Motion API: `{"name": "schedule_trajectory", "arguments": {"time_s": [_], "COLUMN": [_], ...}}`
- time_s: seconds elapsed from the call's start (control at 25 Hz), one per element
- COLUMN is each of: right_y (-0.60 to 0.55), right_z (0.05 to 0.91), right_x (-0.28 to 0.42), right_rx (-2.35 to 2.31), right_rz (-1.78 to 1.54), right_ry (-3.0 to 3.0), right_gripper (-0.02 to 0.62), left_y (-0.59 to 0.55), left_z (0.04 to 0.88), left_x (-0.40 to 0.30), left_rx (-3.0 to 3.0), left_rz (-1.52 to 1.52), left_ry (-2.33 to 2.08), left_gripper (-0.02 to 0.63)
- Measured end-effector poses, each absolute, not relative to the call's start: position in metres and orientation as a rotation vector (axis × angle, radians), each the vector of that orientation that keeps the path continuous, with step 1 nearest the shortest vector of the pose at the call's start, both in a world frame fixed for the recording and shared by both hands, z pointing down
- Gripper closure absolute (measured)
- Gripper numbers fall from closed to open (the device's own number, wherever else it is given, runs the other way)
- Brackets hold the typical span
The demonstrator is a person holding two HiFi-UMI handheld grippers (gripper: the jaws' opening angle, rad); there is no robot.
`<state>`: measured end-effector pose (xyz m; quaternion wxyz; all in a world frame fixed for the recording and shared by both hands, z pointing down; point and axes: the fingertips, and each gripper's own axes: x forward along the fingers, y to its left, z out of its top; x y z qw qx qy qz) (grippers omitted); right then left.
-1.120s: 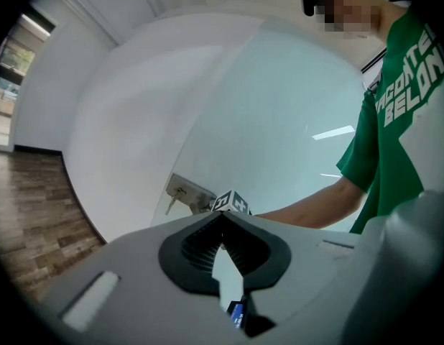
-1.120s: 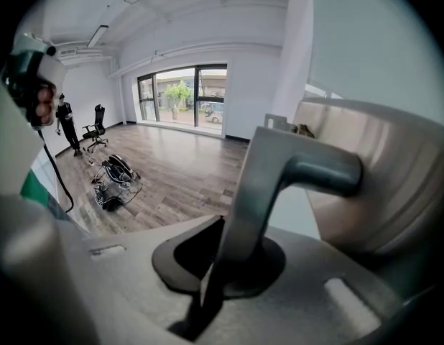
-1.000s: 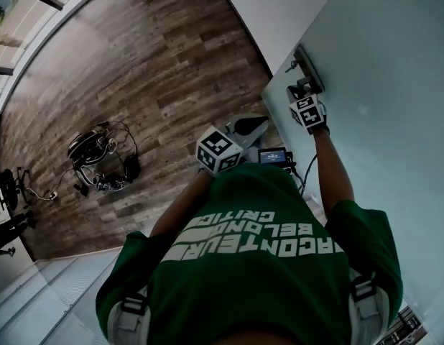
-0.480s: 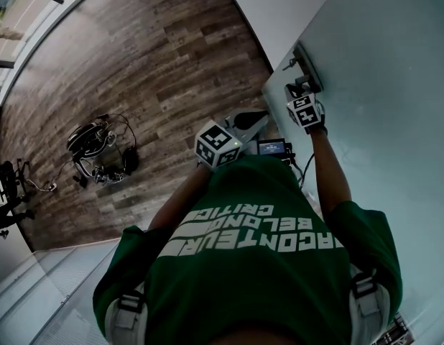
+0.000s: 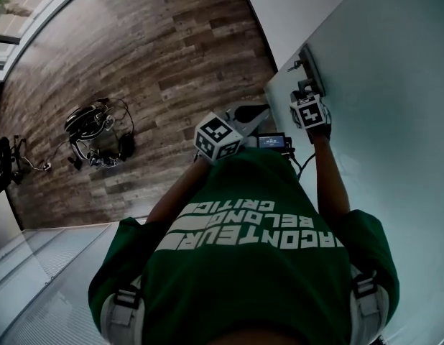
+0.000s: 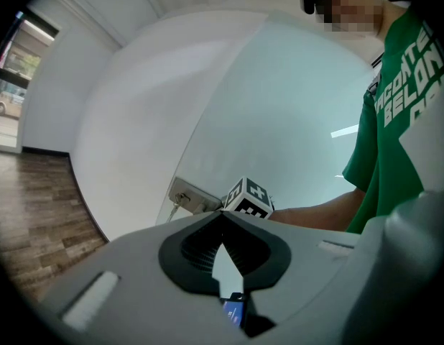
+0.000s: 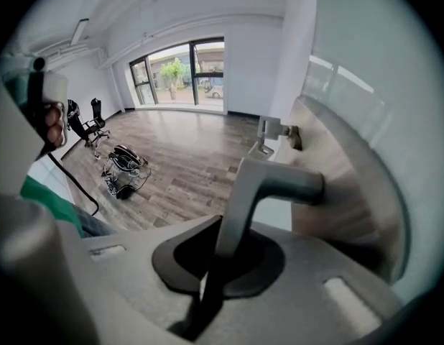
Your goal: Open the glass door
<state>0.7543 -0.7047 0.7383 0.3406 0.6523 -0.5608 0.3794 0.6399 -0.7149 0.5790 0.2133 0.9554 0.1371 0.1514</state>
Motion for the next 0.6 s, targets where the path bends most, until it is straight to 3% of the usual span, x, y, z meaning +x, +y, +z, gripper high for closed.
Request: {"name": "schedule_trajectory", "arguments": {"time_s": [0.32,0.4,0.6], "right_y": [-0.685,-0.684,-0.679], "right_z": [0.723,0.721,0.716], "right_x": [0.753,0.752,0.747], "right_rx": [1.663,1.635,1.626], "right_rz": [1.141,1.173,1.189], "right_ry": [-1.352,-1.35,-1.312], "right_gripper": [0.601,0.556,0.532], "left_y": [-0.726,-0.731,-0.735], "left_z": [0.57,0.568,0.573], "left_x": [0.638,0.638,0.628], "left_rx": [2.677,2.677,2.673], "left_rz": [0.361,0.347,0.34], "left_ry": [0.247,0.202,0.115], "left_gripper": [0.591,0.591,0.591]}}
